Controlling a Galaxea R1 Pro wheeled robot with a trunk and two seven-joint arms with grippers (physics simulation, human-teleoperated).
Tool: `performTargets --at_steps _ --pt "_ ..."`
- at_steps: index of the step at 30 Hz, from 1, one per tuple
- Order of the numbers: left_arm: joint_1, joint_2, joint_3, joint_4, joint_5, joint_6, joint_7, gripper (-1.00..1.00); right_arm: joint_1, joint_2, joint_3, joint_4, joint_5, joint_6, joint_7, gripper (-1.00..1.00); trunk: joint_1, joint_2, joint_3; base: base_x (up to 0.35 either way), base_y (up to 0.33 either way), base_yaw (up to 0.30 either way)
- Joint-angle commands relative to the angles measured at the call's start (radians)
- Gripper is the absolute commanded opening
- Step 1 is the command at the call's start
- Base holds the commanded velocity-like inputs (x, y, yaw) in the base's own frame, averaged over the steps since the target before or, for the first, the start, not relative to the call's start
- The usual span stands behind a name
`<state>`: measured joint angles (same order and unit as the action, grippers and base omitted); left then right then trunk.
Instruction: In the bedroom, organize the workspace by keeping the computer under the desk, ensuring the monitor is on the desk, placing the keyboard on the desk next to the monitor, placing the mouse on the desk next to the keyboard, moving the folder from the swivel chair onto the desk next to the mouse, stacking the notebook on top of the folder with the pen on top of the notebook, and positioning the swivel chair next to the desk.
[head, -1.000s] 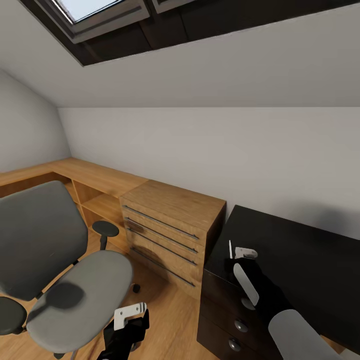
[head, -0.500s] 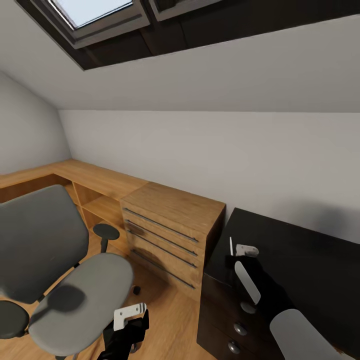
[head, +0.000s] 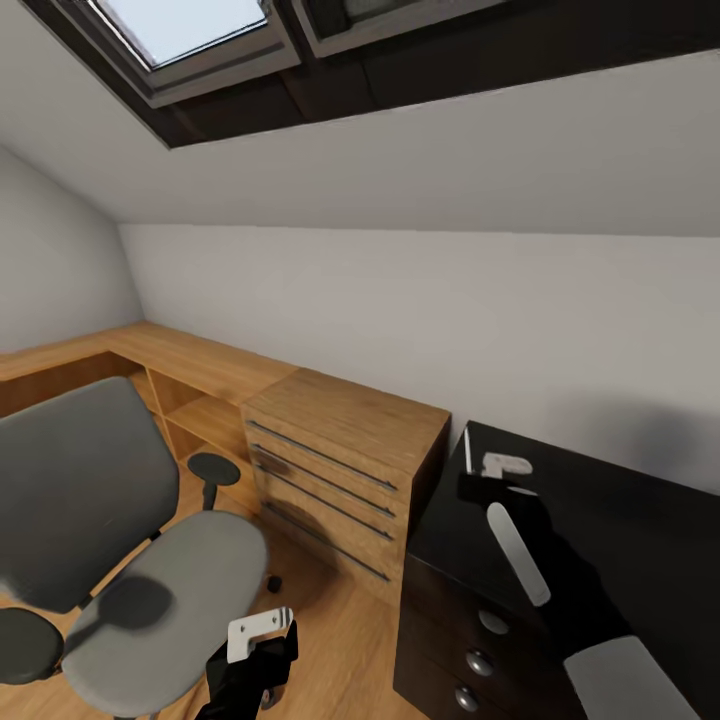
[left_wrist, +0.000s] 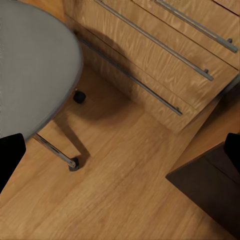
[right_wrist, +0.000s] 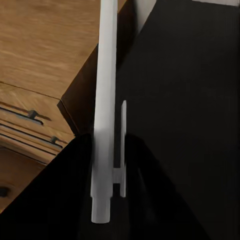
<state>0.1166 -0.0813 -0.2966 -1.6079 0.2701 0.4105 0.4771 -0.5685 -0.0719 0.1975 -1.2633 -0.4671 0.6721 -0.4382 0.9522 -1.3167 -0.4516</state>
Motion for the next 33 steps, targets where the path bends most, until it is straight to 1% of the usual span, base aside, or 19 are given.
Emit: performTargets --at_steps 1,3,4,5,10,11,12,13,14,16,17,18,20,21,22,23,25,29,33 --pt "0.000 0.000 -0.001 -0.001 0.009 0.002 0.008 1.00 0.003 -0.001 -0.002 -0.014 -0.011 0.003 -0.010 -1.00 -0.004 0.007 0.002 0.000 0.000 0.000" --pt "0.000 0.000 -0.001 0.001 0.009 0.002 0.008 1.00 0.014 -0.002 -0.023 -0.051 -0.011 0.006 -0.011 -1.00 -0.012 0.021 0.009 0.000 0.000 0.000" --pt "-0.001 -0.001 -0.002 0.011 0.009 0.004 0.007 1.00 0.046 -0.001 -0.075 -0.130 -0.020 0.025 -0.011 -1.00 -0.015 0.028 0.012 0.000 0.000 0.000" --pt "-0.001 -0.001 -0.002 0.015 0.009 0.005 0.007 1.00 0.051 -0.001 -0.083 -0.148 -0.028 0.034 -0.011 -1.00 -0.019 0.035 0.015 0.000 0.000 0.000" --pt "-0.001 -0.002 -0.002 0.033 0.011 0.007 0.007 1.00 0.058 -0.002 -0.095 -0.181 -0.055 0.056 -0.011 -1.00 -0.038 0.070 0.031 0.000 0.000 0.000" --pt "-0.001 -0.002 -0.002 0.041 0.011 0.008 0.007 1.00 0.059 -0.002 -0.096 -0.184 -0.058 0.058 -0.011 -1.00 -0.042 0.077 0.034 0.000 0.000 0.000" --pt "0.000 -0.002 -0.002 0.067 0.012 0.008 0.007 1.00 0.059 -0.002 -0.098 -0.188 -0.061 0.061 -0.011 -1.00 -0.046 0.084 0.037 0.000 0.000 0.000" --pt "0.000 0.000 -0.001 0.303 0.010 0.001 0.008 1.00 0.067 -0.002 -0.105 -0.195 -0.069 0.067 -0.011 -1.00 -0.050 0.091 0.040 0.000 0.000 -0.214" --pt "0.000 0.001 -0.001 0.333 0.011 0.000 0.008 1.00 0.069 -0.002 -0.105 -0.195 -0.069 0.067 -0.011 -1.00 -0.054 0.098 0.044 0.000 0.000 -0.234" --pt "0.000 0.001 0.000 0.364 0.011 -0.001 0.007 1.00 0.071 -0.002 -0.105 -0.195 -0.069 0.067 -0.011 -1.00 -0.061 0.112 0.051 0.000 0.000 -0.244" --pt "0.000 0.001 0.002 0.419 0.010 -0.004 0.006 1.00 0.073 -0.002 -0.105 -0.195 -0.070 0.067 -0.011 -1.00 -0.065 0.119 0.055 0.000 0.000 -0.260" --pt "0.000 0.001 0.003 0.436 0.009 -0.007 0.005 1.00 0.073 -0.002 -0.105 -0.195 -0.070 0.067 -0.011 -1.00 -0.065 0.119 0.056 0.000 0.000 -0.263" --pt "0.000 0.001 0.005 0.485 0.008 -0.035 0.004 1.00 0.074 -0.002 -0.105 -0.195 -0.071 0.067 -0.011 -1.00 -0.065 0.119 0.057 0.000 0.000 -0.272" --pt "0.000 0.001 0.005 0.492 0.008 -0.046 0.003 1.00 0.074 -0.002 -0.105 -0.195 -0.071 0.067 -0.011 -1.00 -0.065 0.119 0.057 0.000 0.000 -0.278" --pt "0.000 0.002 0.006 0.508 0.009 -0.080 0.002 1.00 0.074 -0.002 -0.105 -0.195 -0.074 0.067 -0.011 -1.00 -0.065 0.119 0.057 0.000 0.000 -0.285" --pt "-0.001 0.002 0.007 0.516 0.010 -0.099 0.002 1.00 0.074 -0.002 -0.105 -0.195 -0.076 0.067 -0.011 -1.00 -0.065 0.119 0.057 0.000 0.000 -0.289" --pt "-0.001 0.003 0.008 0.537 0.010 -0.121 0.002 1.00 0.075 -0.002 -0.107 -0.195 -0.084 0.067 -0.011 -1.00 -0.065 0.119 0.057 0.000 0.000 -0.292" --pt "-0.001 0.003 0.009 0.559 0.008 -0.136 0.002 1.00 0.075 -0.002 -0.121 -0.195 -0.090 0.068 -0.011 -1.00 -0.065 0.119 0.057 0.000 0.000 -0.297" --pt "-0.001 0.009 0.011 0.583 0.009 -0.185 0.001 1.00 0.076 -0.002 -0.132 -0.195 -0.092 0.068 -0.011 -1.00 -0.065 0.119 0.057 -0.023 0.000 -0.298"
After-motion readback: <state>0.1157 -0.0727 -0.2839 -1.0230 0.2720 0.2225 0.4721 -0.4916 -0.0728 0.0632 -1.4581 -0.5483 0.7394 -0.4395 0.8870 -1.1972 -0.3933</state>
